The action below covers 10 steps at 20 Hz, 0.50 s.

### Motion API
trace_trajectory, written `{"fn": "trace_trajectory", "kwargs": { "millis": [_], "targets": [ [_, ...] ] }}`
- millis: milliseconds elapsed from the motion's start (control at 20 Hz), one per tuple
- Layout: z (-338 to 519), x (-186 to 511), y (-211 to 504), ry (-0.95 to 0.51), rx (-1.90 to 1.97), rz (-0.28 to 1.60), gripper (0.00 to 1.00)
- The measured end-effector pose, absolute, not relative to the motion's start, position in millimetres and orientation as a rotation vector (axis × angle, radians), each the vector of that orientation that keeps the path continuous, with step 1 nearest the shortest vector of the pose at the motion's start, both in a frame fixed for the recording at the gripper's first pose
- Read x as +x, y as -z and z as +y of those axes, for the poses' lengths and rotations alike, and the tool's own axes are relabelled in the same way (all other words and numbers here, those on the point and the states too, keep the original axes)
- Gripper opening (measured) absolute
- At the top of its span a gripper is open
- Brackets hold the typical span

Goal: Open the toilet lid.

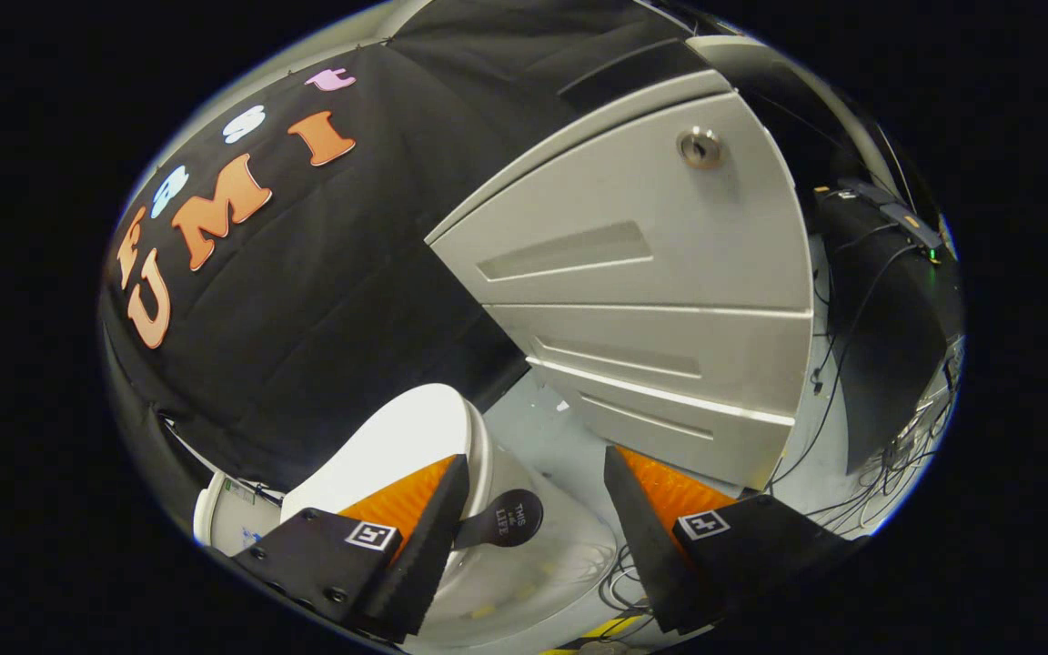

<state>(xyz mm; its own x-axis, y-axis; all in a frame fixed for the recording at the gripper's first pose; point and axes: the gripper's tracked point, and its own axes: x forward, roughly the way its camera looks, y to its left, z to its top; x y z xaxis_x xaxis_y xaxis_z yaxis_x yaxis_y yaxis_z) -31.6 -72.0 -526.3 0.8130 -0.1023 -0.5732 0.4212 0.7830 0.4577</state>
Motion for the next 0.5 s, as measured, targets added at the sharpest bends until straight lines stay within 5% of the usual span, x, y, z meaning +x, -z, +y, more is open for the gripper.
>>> {"fn": "trace_trajectory", "kwargs": {
  "millis": [150,250,300,500],
  "targets": [
    [-61,-36,542,0.29,0.675,0.612,0.83],
    [-50,-43,552,0.267,0.737,0.673,0.83],
    [-48,-44,555,0.268,0.765,0.687,0.72],
    [-32,-50,554,0.244,0.915,0.727,0.56]
  ]
}}
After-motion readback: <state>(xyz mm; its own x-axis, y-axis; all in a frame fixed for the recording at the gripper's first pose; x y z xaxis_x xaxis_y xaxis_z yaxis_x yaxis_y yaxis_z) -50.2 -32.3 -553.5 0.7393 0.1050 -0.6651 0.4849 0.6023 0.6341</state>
